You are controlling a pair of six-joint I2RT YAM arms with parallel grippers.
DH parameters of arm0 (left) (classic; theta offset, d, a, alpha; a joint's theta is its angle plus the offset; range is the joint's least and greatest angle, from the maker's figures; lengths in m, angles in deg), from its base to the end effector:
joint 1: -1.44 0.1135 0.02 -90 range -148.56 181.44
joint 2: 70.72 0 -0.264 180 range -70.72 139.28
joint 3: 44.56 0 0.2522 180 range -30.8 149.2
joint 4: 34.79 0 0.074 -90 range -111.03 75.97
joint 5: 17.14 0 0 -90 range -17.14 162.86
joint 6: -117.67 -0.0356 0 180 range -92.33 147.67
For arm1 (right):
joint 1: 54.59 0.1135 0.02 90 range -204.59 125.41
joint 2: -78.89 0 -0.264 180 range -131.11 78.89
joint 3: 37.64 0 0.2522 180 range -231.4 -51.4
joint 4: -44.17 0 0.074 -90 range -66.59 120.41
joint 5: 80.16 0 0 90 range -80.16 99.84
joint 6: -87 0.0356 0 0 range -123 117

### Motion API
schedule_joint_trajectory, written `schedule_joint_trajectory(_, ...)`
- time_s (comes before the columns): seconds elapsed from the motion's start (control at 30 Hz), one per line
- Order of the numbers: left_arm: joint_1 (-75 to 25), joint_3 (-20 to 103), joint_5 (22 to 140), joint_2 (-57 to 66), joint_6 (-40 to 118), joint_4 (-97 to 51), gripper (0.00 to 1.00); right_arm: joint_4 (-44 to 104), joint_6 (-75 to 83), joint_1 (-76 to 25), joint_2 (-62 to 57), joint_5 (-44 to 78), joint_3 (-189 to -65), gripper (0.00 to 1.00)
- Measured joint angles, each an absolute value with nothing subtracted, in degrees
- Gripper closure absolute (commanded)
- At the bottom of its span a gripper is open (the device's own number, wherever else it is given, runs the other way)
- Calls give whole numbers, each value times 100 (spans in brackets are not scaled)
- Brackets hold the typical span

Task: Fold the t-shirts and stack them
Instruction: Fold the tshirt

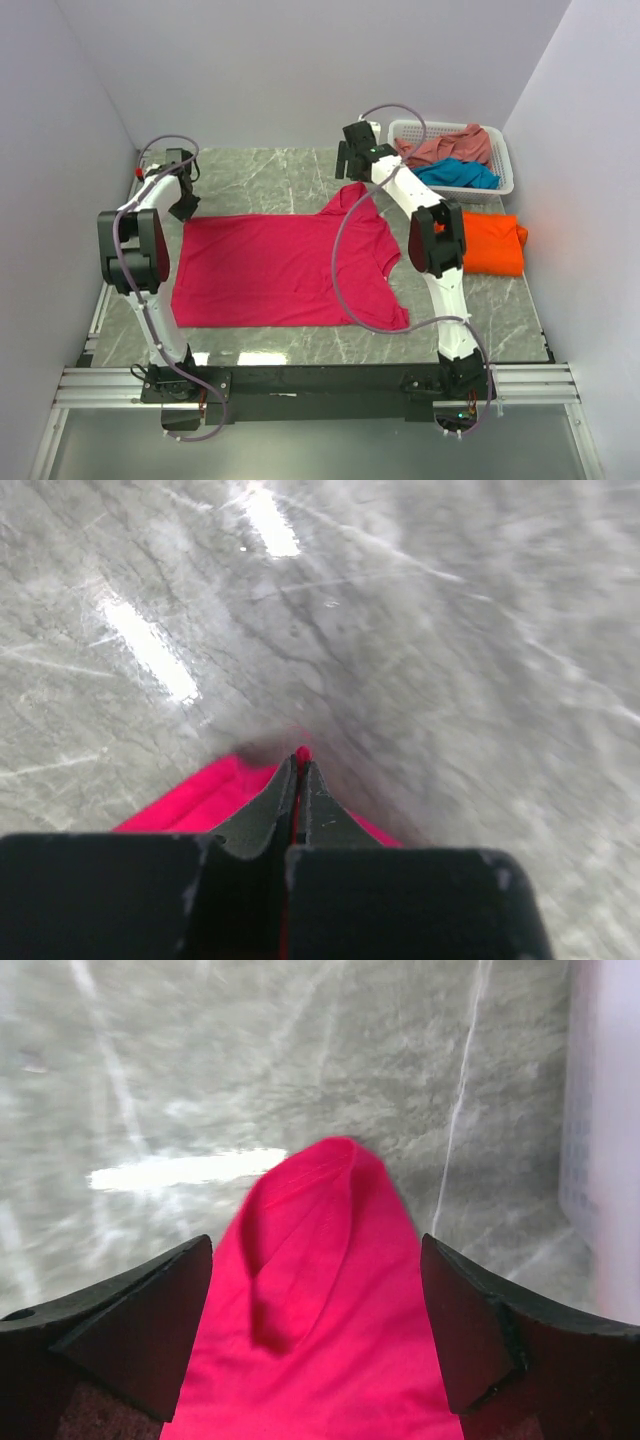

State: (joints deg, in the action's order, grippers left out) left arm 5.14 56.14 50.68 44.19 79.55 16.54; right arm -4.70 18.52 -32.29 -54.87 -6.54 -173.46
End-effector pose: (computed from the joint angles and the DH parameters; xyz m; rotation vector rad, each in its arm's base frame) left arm 0.4182 0.0405 0.1937 -1.3045 2.2392 0.2342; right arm 0.4929 0.1913 0.2344 0.1175 2.3428 0.0332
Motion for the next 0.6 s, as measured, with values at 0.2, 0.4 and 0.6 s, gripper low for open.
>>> schedule_joint_trajectory(0.2, 444, 5131, 5208, 3779, 7832, 1293, 99, -516, 1683, -3277, -6319, -733, -17864, 11)
schedule_joint_trajectory(0.4, 418, 4711, 5315, 3591, 7765, 1111, 99, -470, 1635, -3320, -6577, -545, -17984, 14)
schedule_joint_trajectory(0.6, 407, 4368, 5329, 3307, 7741, 1094, 99, -317, 1659, -3347, -6590, -268, -18111, 26)
